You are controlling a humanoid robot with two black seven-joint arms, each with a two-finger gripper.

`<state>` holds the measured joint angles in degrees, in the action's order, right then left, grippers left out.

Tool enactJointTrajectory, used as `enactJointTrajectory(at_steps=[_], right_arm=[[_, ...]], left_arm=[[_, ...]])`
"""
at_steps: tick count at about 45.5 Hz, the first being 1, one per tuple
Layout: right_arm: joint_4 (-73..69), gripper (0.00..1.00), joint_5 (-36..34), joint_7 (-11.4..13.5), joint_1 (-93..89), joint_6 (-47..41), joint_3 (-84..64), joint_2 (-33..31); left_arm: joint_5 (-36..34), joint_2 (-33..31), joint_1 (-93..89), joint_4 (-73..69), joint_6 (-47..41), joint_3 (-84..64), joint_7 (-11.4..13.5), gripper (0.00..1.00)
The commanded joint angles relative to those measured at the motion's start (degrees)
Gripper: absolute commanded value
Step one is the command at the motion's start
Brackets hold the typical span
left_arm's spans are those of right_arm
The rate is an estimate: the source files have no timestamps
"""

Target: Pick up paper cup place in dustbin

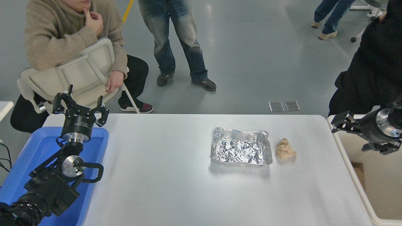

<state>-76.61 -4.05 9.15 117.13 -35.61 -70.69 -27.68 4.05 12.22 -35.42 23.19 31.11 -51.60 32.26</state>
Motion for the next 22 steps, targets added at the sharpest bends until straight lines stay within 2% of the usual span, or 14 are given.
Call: enactJointTrajectory(at_steps=[1, 22], right_arm=[[-1.4, 1.00, -0.1, 0.0, 9.5, -9.4, -0.9, 9.2], [-1.4, 1.00, -0.9, -0.1, 16.6, -9.4, -2.8, 10.3]], left_arm=[[0.0, 0.0, 0.0, 0.0, 0.0, 0.0, 0.0, 0.99], [0.0, 0.0, 0.0, 0.0, 0.0, -0.1, 0.0, 0.99]])
